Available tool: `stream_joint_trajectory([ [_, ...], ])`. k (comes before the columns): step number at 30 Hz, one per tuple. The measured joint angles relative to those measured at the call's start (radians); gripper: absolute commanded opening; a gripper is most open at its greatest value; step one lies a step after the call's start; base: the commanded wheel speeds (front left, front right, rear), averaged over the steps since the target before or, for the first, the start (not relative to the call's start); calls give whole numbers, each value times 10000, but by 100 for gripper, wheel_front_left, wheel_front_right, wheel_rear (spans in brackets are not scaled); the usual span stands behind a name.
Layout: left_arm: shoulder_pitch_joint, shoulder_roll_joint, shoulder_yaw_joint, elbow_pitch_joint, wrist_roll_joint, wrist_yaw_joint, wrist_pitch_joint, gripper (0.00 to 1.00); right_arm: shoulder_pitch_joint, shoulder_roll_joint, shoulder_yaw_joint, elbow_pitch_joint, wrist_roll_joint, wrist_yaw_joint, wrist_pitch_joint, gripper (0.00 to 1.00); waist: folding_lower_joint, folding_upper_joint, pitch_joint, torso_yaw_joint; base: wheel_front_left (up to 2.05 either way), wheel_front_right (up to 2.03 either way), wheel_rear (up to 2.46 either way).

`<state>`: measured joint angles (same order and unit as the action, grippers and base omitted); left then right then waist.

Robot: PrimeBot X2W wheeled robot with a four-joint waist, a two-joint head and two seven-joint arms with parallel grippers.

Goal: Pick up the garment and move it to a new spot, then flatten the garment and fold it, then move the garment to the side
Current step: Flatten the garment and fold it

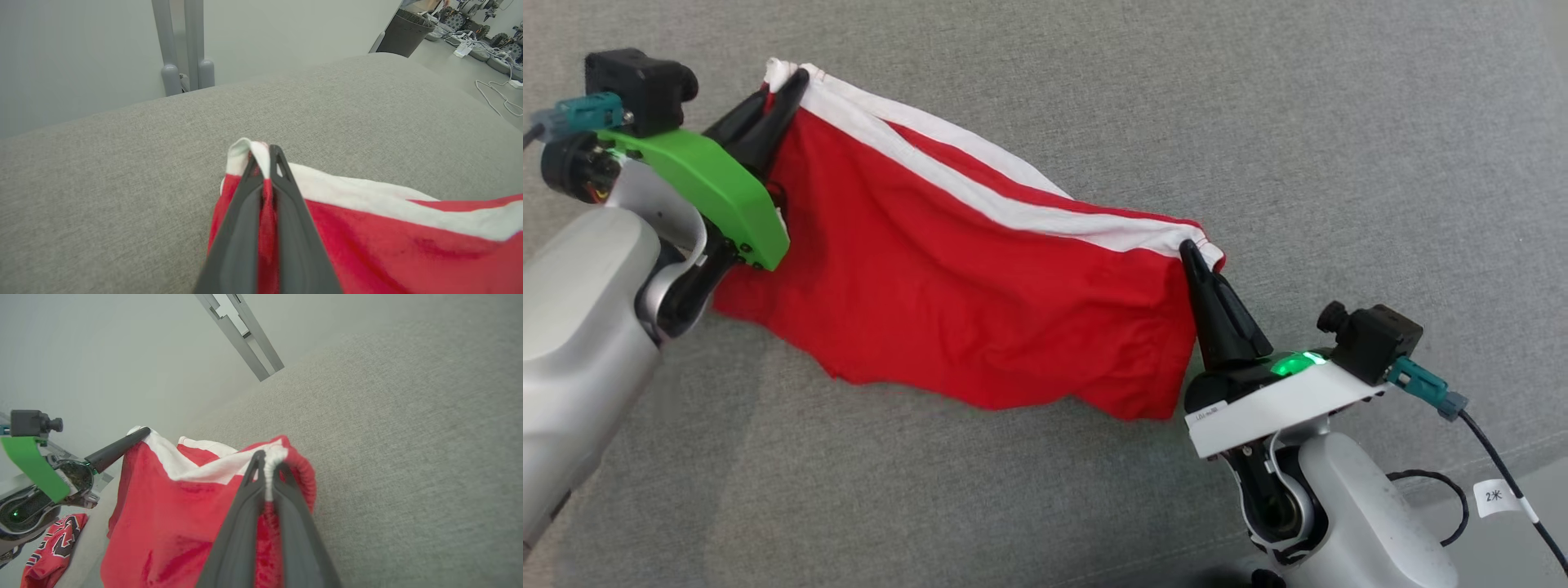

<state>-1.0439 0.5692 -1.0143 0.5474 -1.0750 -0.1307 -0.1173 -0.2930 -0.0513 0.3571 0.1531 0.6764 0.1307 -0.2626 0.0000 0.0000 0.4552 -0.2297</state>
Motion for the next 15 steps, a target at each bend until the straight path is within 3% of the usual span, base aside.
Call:
stream_joint_trajectory([
  [15, -669, 460, -1411, 884, -865, 0, 4, 0, 43, 10, 451, 92, 504, 0, 0, 0, 0, 0, 398, -713, 0, 0, 0],
])
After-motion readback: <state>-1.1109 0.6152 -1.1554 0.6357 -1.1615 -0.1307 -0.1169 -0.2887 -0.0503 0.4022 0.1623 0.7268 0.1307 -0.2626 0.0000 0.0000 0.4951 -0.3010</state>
